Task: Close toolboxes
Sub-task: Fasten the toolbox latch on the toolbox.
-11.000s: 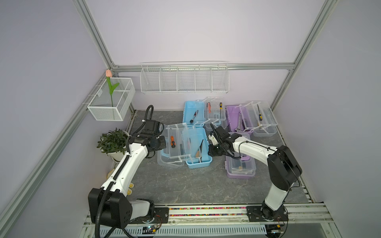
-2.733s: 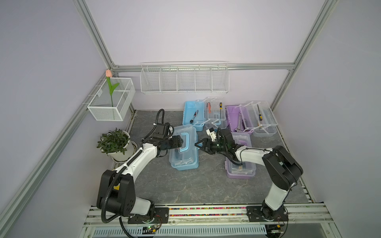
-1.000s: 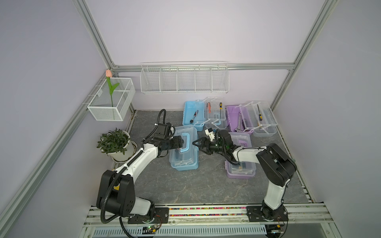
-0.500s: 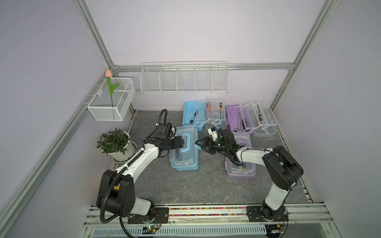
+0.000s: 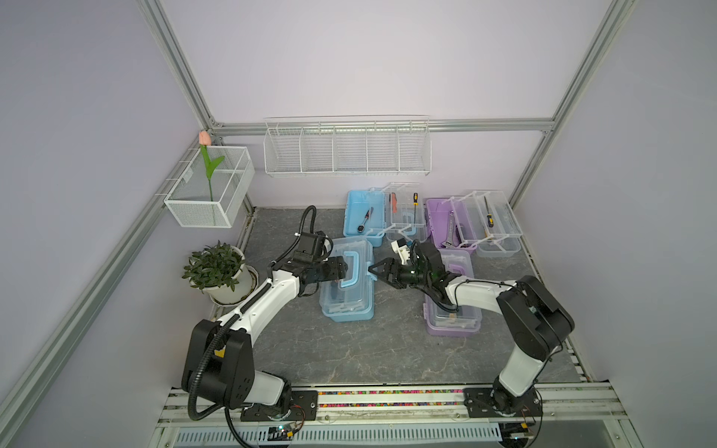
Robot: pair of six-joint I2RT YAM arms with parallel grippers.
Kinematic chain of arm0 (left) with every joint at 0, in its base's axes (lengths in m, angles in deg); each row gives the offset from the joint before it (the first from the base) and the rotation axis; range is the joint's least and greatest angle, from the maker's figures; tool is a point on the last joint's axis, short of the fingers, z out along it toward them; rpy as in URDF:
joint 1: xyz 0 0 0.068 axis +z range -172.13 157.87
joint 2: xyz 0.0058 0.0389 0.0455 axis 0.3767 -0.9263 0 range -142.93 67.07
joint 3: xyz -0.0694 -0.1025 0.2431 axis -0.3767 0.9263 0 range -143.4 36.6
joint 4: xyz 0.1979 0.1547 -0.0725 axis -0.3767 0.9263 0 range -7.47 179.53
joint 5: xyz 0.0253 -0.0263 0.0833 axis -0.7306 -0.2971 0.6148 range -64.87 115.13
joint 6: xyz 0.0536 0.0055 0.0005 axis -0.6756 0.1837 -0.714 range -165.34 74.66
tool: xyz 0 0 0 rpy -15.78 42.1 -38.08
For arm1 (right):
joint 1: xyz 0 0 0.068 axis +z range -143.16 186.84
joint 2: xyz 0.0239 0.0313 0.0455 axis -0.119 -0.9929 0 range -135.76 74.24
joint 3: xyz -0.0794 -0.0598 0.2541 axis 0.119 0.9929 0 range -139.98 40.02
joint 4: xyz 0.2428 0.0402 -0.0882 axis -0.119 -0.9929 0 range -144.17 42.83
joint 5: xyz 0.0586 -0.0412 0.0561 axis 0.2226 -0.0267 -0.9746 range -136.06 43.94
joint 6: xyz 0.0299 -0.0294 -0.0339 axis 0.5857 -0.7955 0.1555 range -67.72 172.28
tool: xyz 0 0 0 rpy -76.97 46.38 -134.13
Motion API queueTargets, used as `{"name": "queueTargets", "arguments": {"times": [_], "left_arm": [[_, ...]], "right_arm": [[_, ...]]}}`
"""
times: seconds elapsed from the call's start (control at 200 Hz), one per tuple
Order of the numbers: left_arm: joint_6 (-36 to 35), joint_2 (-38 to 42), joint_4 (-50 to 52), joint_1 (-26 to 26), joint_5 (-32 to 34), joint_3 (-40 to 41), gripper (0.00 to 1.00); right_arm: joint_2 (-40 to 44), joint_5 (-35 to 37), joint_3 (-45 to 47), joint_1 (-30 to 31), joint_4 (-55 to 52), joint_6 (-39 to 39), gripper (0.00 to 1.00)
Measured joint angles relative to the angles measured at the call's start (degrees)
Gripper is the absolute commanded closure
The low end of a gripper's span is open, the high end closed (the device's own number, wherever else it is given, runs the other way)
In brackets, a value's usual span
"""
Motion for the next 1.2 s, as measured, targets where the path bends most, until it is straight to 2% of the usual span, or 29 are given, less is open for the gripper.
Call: {"name": "queueTargets", "arguments": {"times": [0.26, 0.72, 0.785, 0.85, 0.91, 1.0, 1.205], "left_arm": [[0.0, 0.0, 0.3, -1.2, 1.2, -0.2, 0.53], [0.0, 0.0, 2.8, -3.5, 3.1, -1.4, 0.52], [0.0, 0.0, 3.4, -3.7, 3.5, -1.6, 0.49], [0.0, 0.0, 3.8, -4.0, 3.8, -1.7, 0.38], [0.0, 0.0, 3.9, -4.1, 4.0, -1.8, 0.32], [0.0, -0.1, 4.0, -4.3, 4.1, -2.0, 0.25], [0.0, -0.6, 4.3, -4.5, 4.1, -2.4, 0.15]], "right_arm": [[-0.3, 0.5, -0.1, 0.0, -2.6, -1.5, 0.4], [-0.6, 0.6, -2.1, 0.0, -10.3, -4.6, 0.4], [-0.6, 0.7, -2.6, 0.0, -11.7, -5.4, 0.38], [-0.6, 0.7, -3.0, 0.0, -13.0, -6.2, 0.37], [-0.6, 0.8, -3.0, 0.0, -13.8, -6.7, 0.37], [-0.6, 0.7, -3.0, 0.0, -14.5, -7.5, 0.46], [-0.6, 0.8, -3.1, 0.0, -15.4, -7.5, 0.49]]}}
